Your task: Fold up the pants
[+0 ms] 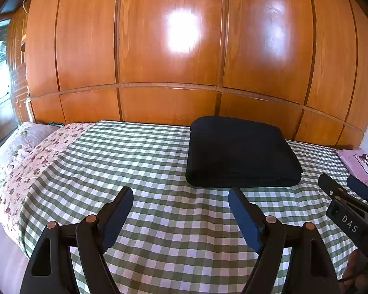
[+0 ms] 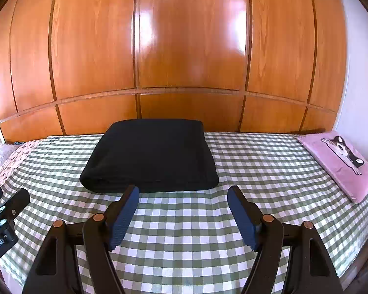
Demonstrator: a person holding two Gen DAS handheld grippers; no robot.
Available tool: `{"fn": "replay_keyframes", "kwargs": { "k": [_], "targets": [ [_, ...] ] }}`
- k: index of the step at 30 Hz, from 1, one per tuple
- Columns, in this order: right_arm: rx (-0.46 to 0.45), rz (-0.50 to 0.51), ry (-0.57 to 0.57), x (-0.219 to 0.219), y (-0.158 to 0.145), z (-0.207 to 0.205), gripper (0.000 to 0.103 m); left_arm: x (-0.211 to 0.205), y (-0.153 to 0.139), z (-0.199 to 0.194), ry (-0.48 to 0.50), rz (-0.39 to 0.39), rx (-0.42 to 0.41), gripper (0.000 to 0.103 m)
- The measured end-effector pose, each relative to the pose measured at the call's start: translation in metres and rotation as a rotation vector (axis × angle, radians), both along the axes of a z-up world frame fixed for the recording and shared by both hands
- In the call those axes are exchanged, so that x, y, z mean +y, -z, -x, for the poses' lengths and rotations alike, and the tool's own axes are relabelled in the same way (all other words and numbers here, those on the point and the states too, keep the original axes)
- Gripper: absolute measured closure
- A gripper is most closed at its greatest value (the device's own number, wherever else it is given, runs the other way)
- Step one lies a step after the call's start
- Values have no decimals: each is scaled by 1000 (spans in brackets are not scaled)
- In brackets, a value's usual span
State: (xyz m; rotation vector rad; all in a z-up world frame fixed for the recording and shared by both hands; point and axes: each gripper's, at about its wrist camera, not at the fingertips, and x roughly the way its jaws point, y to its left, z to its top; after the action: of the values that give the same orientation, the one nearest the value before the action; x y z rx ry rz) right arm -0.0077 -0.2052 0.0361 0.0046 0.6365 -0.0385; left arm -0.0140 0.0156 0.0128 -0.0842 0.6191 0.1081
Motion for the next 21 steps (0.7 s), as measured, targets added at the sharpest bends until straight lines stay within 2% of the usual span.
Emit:
{"fn": "replay_keyframes", "kwargs": {
  "k": [21],
  "targets": [
    [18, -5, -13, 1, 7, 0, 28, -1, -4, 4, -15, -10, -5, 22]
  ]
}}
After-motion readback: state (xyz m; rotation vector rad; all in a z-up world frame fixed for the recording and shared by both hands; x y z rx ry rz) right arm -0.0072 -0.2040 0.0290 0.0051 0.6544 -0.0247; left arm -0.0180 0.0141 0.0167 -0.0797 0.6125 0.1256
